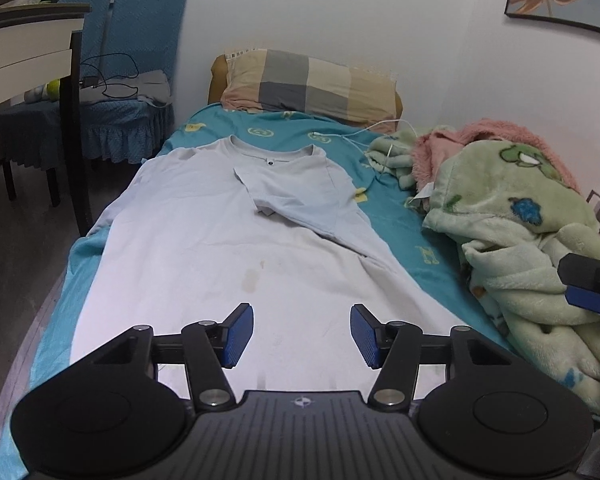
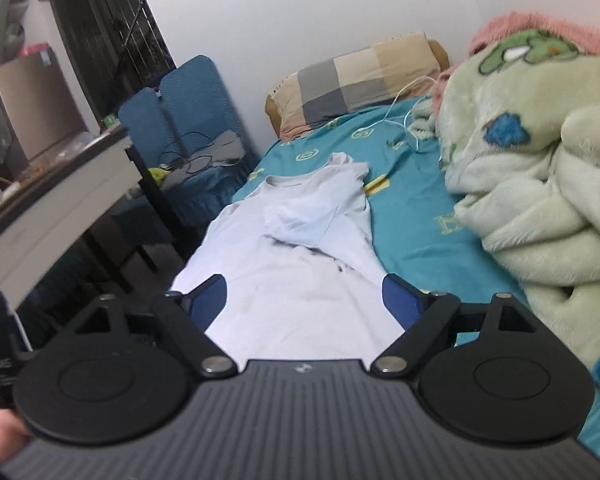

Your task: Fold clothes

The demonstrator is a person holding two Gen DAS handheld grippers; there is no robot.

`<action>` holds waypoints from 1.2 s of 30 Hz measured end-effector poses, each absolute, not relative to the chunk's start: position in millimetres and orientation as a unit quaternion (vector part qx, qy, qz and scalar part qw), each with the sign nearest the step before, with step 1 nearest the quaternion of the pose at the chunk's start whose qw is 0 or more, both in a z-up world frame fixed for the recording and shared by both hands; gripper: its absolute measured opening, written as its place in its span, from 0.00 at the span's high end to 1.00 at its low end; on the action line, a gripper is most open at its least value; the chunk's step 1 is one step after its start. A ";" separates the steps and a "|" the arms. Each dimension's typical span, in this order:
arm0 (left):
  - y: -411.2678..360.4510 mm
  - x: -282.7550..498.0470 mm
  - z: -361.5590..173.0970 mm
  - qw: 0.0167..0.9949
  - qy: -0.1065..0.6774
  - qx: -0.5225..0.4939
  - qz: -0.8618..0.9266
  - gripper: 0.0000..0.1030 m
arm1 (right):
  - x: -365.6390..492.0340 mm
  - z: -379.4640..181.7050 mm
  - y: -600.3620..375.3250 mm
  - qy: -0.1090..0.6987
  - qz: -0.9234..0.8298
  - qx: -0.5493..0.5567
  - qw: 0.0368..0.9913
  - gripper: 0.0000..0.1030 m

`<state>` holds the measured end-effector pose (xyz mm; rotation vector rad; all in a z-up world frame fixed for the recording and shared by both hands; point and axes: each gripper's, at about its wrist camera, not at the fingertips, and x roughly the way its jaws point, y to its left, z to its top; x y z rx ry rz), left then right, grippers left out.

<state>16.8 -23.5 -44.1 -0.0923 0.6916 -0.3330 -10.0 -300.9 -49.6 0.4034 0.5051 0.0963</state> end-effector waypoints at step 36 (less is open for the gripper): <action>-251.1 67.7 -136.9 0.791 0.513 0.014 -0.333 1.00 | -25.4 -79.8 -407.4 0.154 -0.174 0.332 0.914 0.16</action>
